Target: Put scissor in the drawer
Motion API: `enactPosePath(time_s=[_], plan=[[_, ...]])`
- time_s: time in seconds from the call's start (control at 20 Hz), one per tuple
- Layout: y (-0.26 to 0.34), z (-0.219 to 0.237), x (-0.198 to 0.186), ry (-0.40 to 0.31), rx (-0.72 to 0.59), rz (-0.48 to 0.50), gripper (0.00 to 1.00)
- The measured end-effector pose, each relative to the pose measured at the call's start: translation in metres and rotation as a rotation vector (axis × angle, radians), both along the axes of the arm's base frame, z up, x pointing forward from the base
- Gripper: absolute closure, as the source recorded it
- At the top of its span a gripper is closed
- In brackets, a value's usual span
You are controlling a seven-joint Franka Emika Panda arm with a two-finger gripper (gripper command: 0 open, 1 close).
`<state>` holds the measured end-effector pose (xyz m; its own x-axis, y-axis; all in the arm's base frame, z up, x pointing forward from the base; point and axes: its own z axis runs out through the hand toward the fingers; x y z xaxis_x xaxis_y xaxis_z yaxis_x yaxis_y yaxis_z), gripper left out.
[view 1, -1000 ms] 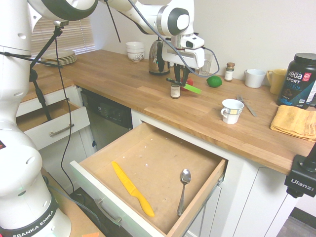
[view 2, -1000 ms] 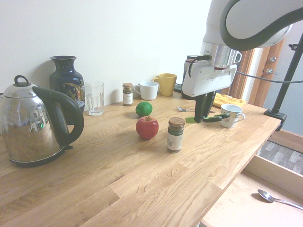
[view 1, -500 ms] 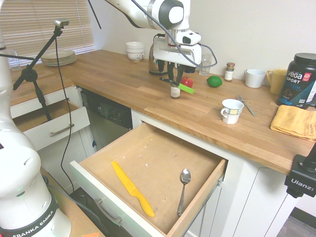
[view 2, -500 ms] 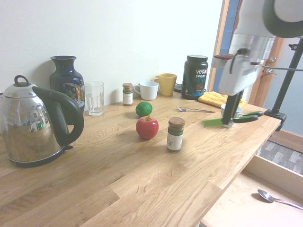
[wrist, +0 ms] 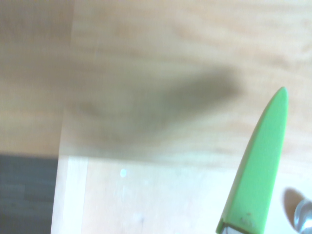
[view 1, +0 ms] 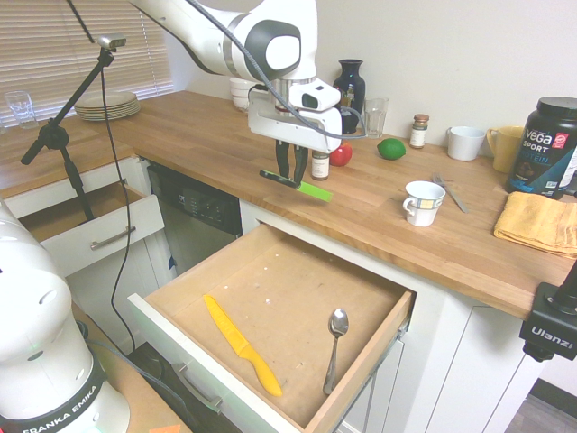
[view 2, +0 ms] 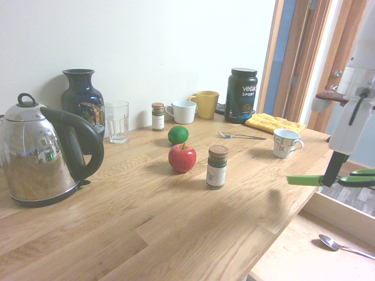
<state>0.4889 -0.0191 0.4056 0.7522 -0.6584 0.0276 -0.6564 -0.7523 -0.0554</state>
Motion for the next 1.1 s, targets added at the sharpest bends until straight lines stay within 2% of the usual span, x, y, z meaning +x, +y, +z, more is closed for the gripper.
enactPosePath(time_s=[0.5, 1.1], plan=[[0.014, -0.020, -0.026, 0.011, 0.005, 0.018, 1.00], [0.004, -0.021, -0.070, -0.002, 0.014, 0.009, 1.00]])
